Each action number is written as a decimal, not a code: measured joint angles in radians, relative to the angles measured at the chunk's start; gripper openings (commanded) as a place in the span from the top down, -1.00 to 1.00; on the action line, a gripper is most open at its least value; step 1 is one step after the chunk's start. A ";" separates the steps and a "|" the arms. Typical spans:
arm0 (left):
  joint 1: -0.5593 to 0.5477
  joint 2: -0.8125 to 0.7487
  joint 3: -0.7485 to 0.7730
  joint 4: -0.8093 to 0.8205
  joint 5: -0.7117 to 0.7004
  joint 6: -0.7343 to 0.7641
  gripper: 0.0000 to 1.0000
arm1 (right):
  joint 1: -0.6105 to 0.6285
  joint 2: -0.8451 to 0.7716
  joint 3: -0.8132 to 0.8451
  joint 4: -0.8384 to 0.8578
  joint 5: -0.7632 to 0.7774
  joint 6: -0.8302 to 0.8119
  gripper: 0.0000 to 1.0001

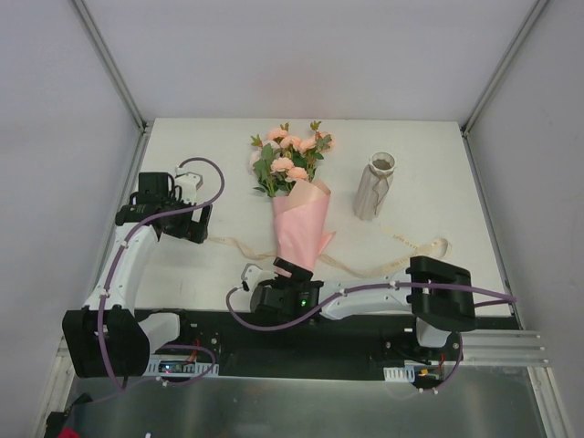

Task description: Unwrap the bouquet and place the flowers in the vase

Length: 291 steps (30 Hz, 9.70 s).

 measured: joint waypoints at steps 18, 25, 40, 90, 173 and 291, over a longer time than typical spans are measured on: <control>0.000 -0.001 0.000 -0.006 0.026 -0.001 -0.98 | 0.040 0.025 -0.027 0.126 0.360 -0.015 -0.30; 0.000 -0.040 0.000 -0.013 0.027 -0.001 -0.98 | 0.084 -0.041 -0.052 0.258 0.513 -0.051 -0.21; 0.000 -0.042 0.019 -0.025 0.054 -0.006 -0.98 | 0.197 -0.244 -0.130 -0.253 0.587 0.527 -0.75; -0.001 -0.013 0.028 -0.027 0.054 0.027 -0.98 | 0.004 0.140 -0.028 0.520 0.503 -0.156 0.39; -0.289 0.067 0.175 -0.056 0.023 -0.027 -0.98 | -0.806 -0.356 -0.427 0.502 -0.067 0.442 -0.09; -0.137 0.910 0.593 -0.143 0.363 0.023 0.31 | -0.660 -0.419 -0.011 0.279 -0.575 0.255 -0.29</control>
